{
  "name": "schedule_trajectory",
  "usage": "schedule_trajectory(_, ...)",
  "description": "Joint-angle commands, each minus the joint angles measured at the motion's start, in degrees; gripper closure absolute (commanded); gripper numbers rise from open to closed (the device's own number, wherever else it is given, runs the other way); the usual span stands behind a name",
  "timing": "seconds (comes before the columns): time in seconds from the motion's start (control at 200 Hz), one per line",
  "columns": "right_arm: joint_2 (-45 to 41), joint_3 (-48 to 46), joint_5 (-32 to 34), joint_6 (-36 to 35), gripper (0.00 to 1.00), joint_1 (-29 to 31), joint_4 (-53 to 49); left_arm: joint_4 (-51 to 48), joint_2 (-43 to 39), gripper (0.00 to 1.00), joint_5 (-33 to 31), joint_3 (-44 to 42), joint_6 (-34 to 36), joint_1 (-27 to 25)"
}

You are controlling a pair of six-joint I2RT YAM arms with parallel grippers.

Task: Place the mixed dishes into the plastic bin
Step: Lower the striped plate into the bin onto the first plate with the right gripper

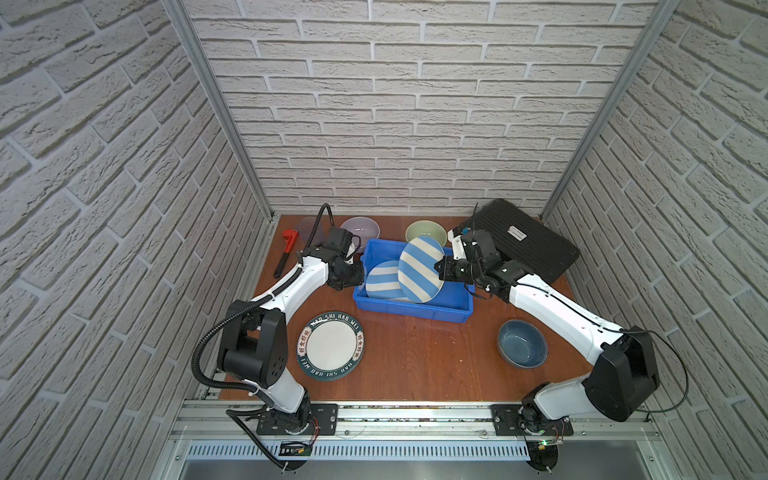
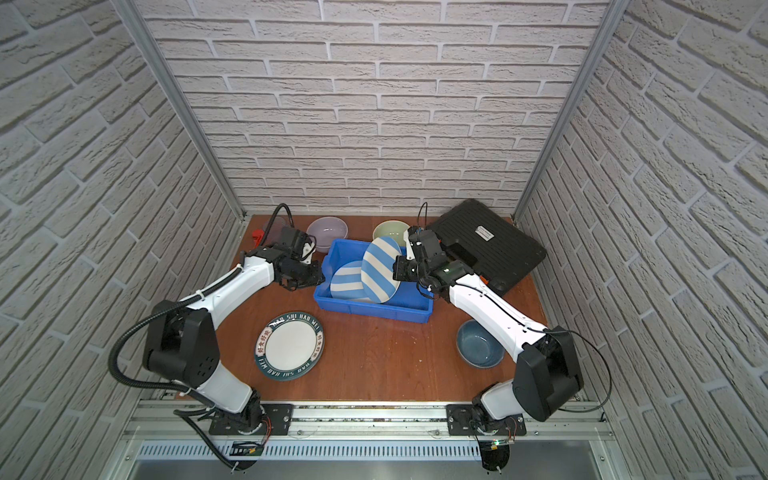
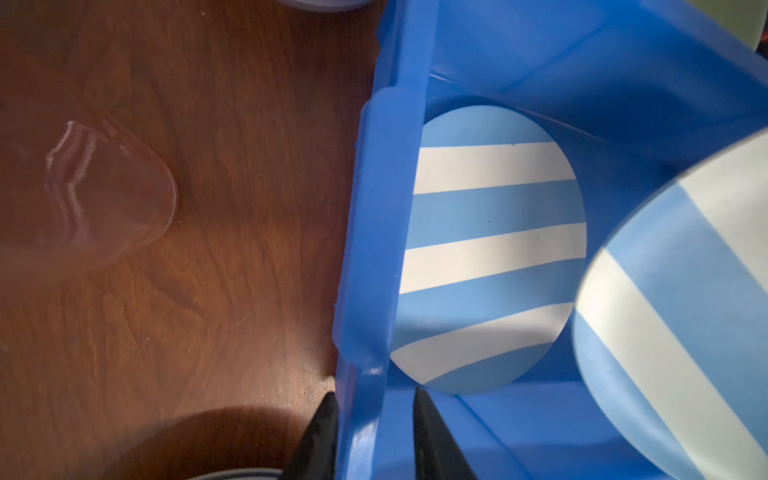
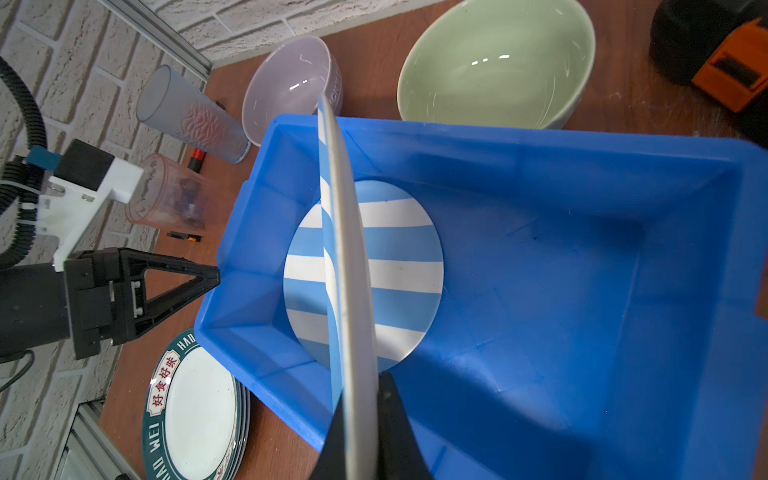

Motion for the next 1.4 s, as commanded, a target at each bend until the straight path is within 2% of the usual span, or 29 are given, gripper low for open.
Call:
schedule_trajectory(0.0,0.9,0.3,-2.6,1.5,0.94,-0.4,7.2,-0.2,0.9,0.68,-1.1,1.6,1.2,-0.6)
schedule_trajectory(0.4,9.2,1.1,-9.6,4.7,0.94,-0.7,11.3,-0.4,1.8,0.7,-1.4,1.8,0.7,-1.5)
schedule_trajectory(0.64,12.2,0.4,-11.1,6.2,0.93,-0.7,13.7,-0.3,2.3,0.74,-1.4,1.7,0.5,-2.0)
schedule_trajectory(1.015,15.9,-0.1,-13.0,6.9,0.83,-0.6,15.3,-0.4,2.8,0.75,-1.7,1.8,0.1,-2.4)
schedule_trajectory(1.395,18.5,1.1,-11.1,4.6,0.73,-0.6,11.6,-0.8,2.3,0.76,-2.5,2.0,-0.2,-2.3)
